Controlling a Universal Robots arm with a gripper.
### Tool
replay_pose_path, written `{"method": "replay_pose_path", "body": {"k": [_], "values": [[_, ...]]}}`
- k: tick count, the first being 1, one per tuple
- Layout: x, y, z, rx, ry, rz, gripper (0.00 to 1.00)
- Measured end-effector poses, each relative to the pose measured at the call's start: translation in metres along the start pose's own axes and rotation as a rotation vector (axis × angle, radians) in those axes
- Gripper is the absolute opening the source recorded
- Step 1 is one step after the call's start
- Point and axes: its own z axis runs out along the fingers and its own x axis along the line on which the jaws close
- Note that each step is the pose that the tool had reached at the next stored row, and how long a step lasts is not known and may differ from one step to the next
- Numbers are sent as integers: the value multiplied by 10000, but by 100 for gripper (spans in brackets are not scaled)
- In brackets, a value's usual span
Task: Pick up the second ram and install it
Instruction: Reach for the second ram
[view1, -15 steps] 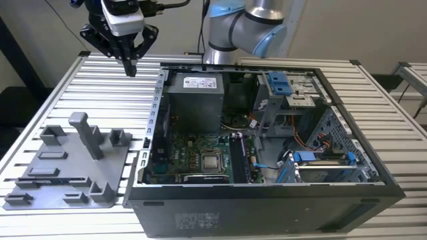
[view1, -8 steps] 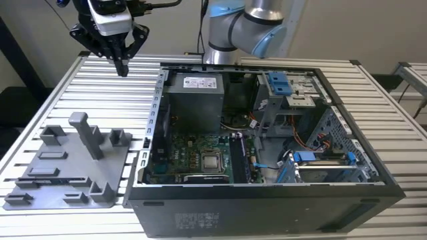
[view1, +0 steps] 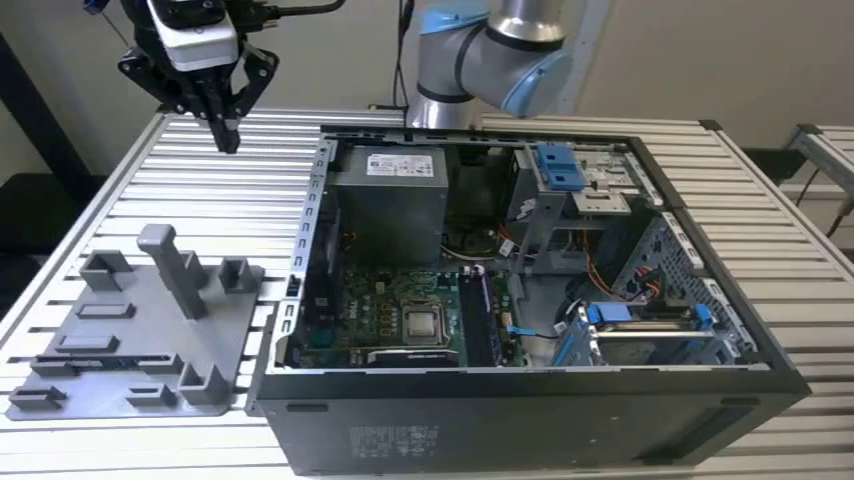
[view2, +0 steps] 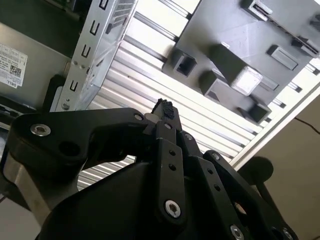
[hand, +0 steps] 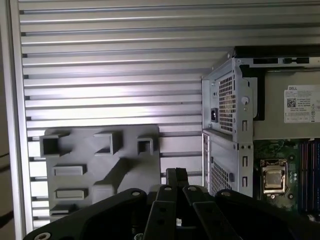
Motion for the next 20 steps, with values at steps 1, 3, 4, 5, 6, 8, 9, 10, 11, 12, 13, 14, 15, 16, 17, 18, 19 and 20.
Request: {"method": "replay_pose_path", "body": {"k": [1, 3, 4, 5, 6, 8, 9, 10, 11, 12, 13, 14, 15, 16, 17, 18, 19, 20], "values": [[22, -1, 0, 0, 1, -1, 11], [65, -3, -1, 0, 1, -4, 11], [84, -4, -1, 0, 1, -6, 11], [107, -5, -1, 0, 1, -7, 11], [128, -6, -2, 0, 1, -9, 11], [178, -9, -2, 0, 2, -12, 11], [205, -10, -2, 0, 2, -14, 11], [232, -12, -2, 0, 2, -17, 11], [259, -13, -2, 0, 2, -19, 11], [286, -15, -2, -1, 1, -22, 11], [314, -16, -2, -1, 2, -24, 11], [342, -17, -2, 0, 2, -27, 11], [368, -19, -3, 0, 3, -30, 11], [394, -20, -3, 0, 3, -32, 11], [421, -21, -3, 0, 3, -34, 11], [447, -22, -3, -1, 3, -37, 11], [475, -24, -3, 0, 3, -39, 11], [502, -26, -3, -1, 3, -42, 11]]}}
